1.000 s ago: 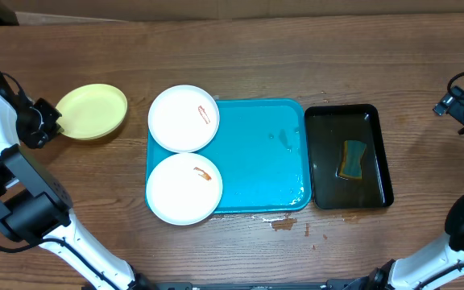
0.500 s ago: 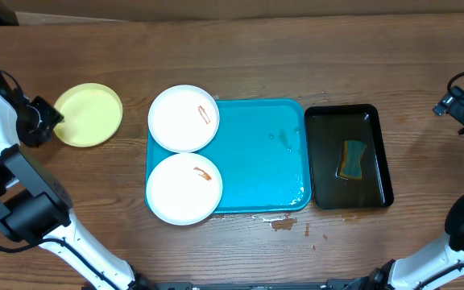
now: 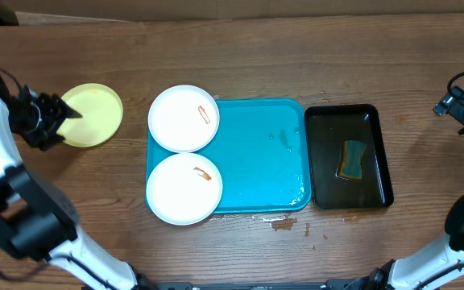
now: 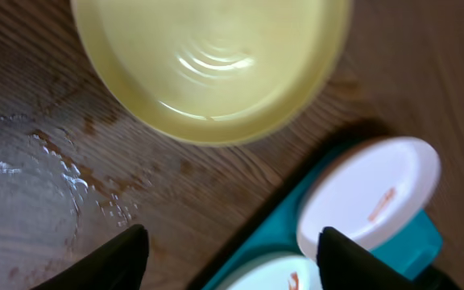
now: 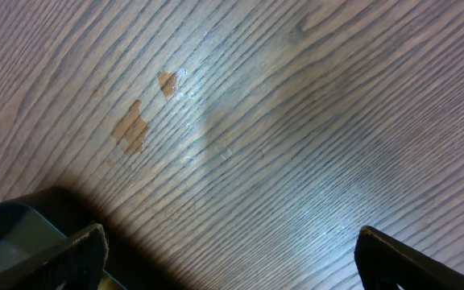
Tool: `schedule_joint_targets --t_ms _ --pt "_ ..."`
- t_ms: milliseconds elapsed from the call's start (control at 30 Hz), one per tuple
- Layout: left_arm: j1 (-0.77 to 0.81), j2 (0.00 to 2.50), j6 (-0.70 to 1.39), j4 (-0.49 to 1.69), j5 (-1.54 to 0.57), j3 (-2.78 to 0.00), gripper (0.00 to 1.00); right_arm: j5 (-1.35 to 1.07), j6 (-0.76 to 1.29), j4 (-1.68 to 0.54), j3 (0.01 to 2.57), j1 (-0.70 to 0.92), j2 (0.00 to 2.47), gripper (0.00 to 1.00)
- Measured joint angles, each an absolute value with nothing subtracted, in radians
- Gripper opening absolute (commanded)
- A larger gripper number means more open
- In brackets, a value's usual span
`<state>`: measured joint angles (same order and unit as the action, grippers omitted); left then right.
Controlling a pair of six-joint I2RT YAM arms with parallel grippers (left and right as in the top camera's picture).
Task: Clean dirty plates on tray and stack at the side
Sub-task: 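Lower yellow plate onto table left of tray and release, then move left gripper to the front white plate rim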
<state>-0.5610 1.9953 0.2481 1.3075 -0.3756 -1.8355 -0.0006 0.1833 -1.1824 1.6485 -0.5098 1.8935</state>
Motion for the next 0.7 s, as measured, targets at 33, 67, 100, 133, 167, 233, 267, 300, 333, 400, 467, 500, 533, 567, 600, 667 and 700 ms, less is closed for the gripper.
schedule_joint_targets --t_ms 33,67,100,133,167,233,267,300,333,400,467,500,533,567,600,667,700 --pt "-0.535 1.941 0.245 1.32 -0.377 -1.835 0.53 -0.001 0.184 -1.182 1.649 -0.51 1.893 1.0" --pt "-0.511 1.898 0.239 1.33 -0.378 -1.838 0.47 0.0 0.184 -1.182 1.649 -0.51 1.893 1.0" --pt "-0.476 1.853 0.234 1.342 -0.376 -1.845 0.43 0.0 0.184 -1.182 1.649 -0.51 1.893 1.0" --pt "-0.439 1.819 0.233 1.358 -0.371 -1.852 0.38 -0.001 0.183 -1.182 1.649 -0.51 1.893 1.0" --pt "-0.4 1.785 0.229 1.375 -0.366 -1.859 0.33 0.0 0.184 -1.182 1.649 -0.51 1.893 1.0" --pt "-0.309 1.743 0.234 1.441 -0.341 -1.872 0.15 0.0 0.184 -1.182 1.649 -0.51 1.893 1.0" --pt "-0.264 1.732 0.231 1.483 -0.324 -1.873 0.12 0.0 0.183 -1.182 1.649 -0.51 1.893 1.0" --pt "-0.215 1.729 0.237 1.525 -0.298 -1.872 0.12 0.0 0.183 -1.182 1.649 -0.51 1.893 1.0" --pt "-0.187 1.73 0.237 1.552 -0.278 -1.87 0.12 -0.001 0.184 -1.182 1.649 -0.51 1.893 1.0" --pt "-0.129 1.736 0.245 1.611 -0.228 -1.855 0.17 -0.001 0.183 -1.182 1.649 -0.51 1.893 1.0" --pt "-0.07 1.737 0.257 1.67 -0.189 -1.824 0.2 0.0 0.183 -1.182 1.649 -0.51 1.893 1.0" --pt "-0.042 1.737 0.262 1.682 -0.177 -1.8 0.22 0.0 0.184 -1.182 1.649 -0.51 1.893 1.0" --pt "-0.02 1.735 0.266 1.685 -0.17 -1.776 0.25 0.0 0.184 -1.182 1.649 -0.51 1.893 1.0" --pt "0.007 1.731 0.279 1.681 -0.163 -1.735 0.29 0.0 0.183 -1.182 1.649 -0.51 1.893 1.0" --pt "0.026 1.728 0.287 1.682 -0.159 -1.702 0.31 -0.001 0.184 -1.182 1.649 -0.51 1.893 1.0" --pt "0.059 1.705 0.312 1.68 -0.146 -1.606 0.33 0.0 0.183 -1.182 1.649 -0.51 1.893 1.0" --pt "0.066 1.689 0.324 1.683 -0.138 -1.559 0.33 0.0 0.184 -1.182 1.649 -0.51 1.893 1.0"
